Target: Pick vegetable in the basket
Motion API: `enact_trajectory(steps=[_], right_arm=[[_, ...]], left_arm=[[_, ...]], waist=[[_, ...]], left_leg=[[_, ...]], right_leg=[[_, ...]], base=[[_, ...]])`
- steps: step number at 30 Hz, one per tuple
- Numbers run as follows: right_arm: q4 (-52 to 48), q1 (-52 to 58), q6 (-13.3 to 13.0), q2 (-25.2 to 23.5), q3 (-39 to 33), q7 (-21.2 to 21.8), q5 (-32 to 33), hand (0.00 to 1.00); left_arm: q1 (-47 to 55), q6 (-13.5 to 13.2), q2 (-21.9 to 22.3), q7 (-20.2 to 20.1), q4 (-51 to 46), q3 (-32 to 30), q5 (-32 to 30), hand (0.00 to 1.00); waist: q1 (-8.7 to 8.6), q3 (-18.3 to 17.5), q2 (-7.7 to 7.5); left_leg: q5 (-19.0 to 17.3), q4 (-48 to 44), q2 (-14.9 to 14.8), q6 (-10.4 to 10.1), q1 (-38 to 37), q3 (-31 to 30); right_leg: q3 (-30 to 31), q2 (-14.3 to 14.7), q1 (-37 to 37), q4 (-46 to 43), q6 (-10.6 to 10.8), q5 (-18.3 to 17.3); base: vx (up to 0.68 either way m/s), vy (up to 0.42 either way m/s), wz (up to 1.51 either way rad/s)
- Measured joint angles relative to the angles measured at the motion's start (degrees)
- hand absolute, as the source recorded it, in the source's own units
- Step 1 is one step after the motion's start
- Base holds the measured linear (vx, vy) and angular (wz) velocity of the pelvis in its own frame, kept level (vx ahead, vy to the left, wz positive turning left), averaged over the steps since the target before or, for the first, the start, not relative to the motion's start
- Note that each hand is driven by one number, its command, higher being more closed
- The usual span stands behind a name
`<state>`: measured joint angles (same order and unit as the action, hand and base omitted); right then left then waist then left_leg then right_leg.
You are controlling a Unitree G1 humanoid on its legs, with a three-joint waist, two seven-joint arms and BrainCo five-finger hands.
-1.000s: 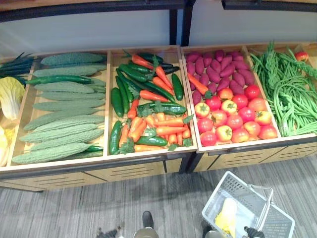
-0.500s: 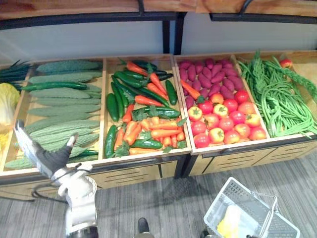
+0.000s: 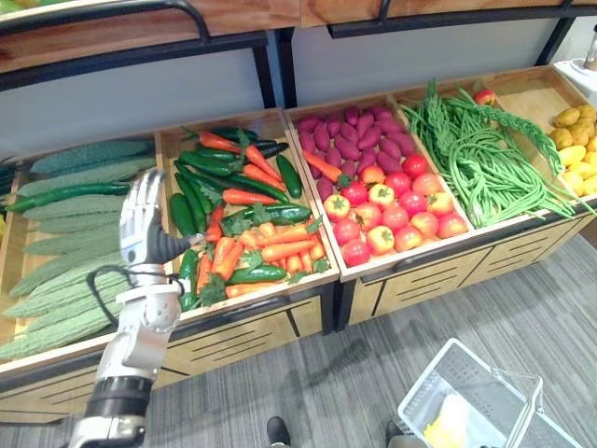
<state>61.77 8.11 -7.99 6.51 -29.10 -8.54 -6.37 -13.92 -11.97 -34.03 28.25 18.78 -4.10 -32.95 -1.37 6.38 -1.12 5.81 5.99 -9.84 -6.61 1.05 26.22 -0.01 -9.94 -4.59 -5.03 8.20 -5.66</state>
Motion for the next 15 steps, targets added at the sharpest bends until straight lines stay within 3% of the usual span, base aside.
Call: enact_trajectory(steps=[8,15], right_arm=[[-2.52,0.04,0.00,0.01,2.11,0.28,-0.41,1.00],[-5.55,-0.59,-0.10,0.02,4.69,0.36,-0.46,1.00]], left_arm=[[-7.15,0.18,-0.68,-6.52,8.26,8.34,-2.20,0.00],[-11.51,-0.11,-0.77,-8.67,8.30,14.89,-2.16,0.00]], waist=[[-0.17,0.16,0.27],[0.06,0.53,0.55]], left_leg=[[-0.01,-0.39,-0.10,-0.23,0.14,1.47],[0.54,-0.42,-2.05,-0.70,1.95,1.89]], right_leg=[[0.86,0.21,-0.57,-0.25,0.84,0.95],[1.95,2.14,-5.09,-5.20,0.07,1.66]], base=[[0.13,-0.014,-0.09],[0.07,-0.018,-0.02]])
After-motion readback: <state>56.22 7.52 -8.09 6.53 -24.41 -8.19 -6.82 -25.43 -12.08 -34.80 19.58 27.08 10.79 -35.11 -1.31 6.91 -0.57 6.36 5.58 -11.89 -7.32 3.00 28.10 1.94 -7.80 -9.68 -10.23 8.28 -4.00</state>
